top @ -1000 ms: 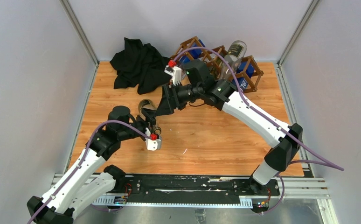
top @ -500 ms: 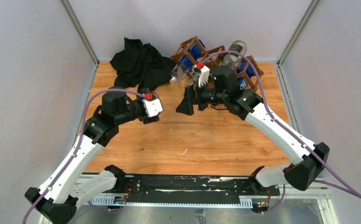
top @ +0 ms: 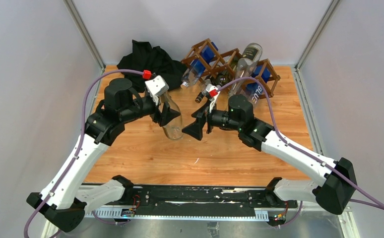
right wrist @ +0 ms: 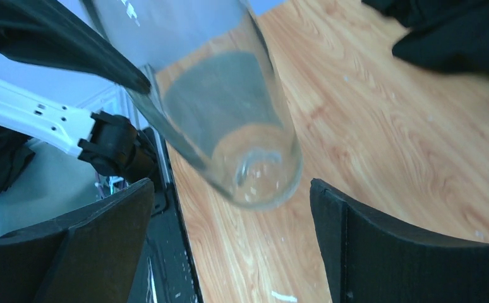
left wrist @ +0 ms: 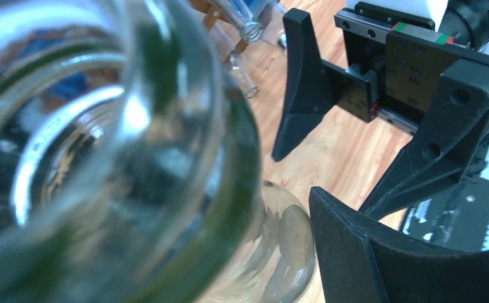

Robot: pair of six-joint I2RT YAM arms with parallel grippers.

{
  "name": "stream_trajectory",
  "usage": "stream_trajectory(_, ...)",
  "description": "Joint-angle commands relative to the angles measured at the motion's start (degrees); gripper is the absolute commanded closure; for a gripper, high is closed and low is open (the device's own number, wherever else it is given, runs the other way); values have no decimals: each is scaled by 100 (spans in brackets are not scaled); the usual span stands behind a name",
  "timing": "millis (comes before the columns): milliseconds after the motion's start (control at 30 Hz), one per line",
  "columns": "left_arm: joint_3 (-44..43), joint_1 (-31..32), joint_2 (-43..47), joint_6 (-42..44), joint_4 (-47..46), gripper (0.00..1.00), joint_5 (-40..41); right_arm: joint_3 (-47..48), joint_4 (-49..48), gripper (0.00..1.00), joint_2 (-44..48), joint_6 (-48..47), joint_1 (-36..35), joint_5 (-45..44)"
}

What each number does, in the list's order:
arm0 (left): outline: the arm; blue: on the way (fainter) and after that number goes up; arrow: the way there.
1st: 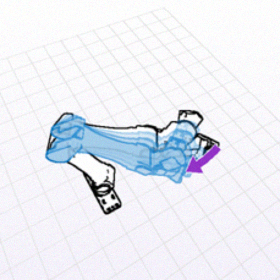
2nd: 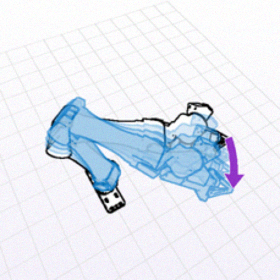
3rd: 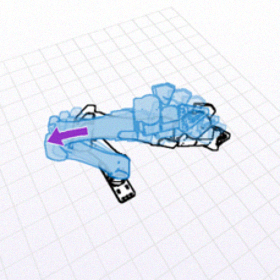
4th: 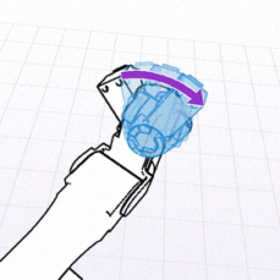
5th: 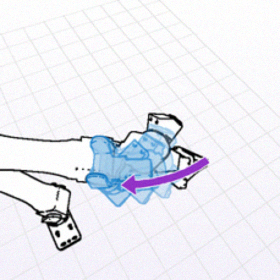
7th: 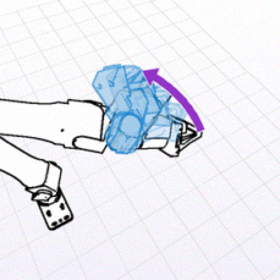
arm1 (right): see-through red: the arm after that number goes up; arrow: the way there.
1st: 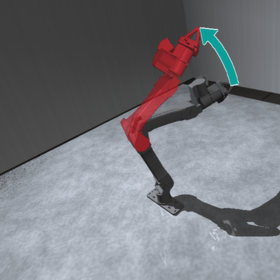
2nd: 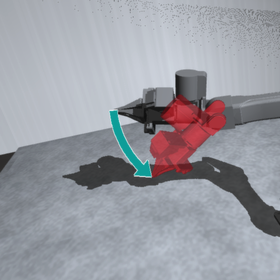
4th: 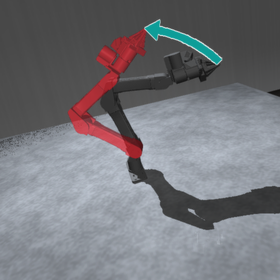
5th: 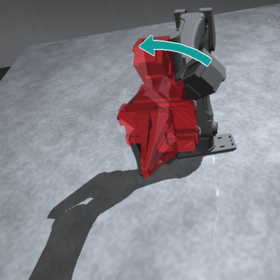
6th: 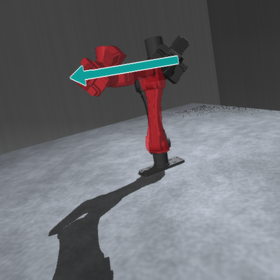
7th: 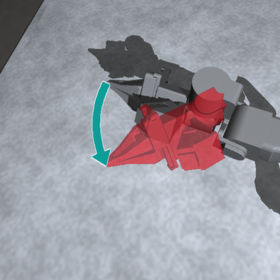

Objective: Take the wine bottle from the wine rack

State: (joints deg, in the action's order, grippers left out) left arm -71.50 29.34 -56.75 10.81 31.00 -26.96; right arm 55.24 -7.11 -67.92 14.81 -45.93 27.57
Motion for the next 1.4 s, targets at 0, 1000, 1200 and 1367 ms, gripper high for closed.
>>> stream_trajectory(0,-615,1,27,-797,-580,100,-528,113,-1068,3,-40,-119,-225,201)
stream_trajectory(1000,-794,0,99,-2046,-1061,38,-371,357,-2507,99,-946,-502,-1064,-454)
stream_trajectory(1200,-810,1,90,-2237,-1187,22,-363,286,-2552,100,-753,-554,-1067,-560)
stream_trajectory(1367,-809,-3,88,-2388,-1264,5,-390,318,-2549,100,-701,-498,-1067,-542)
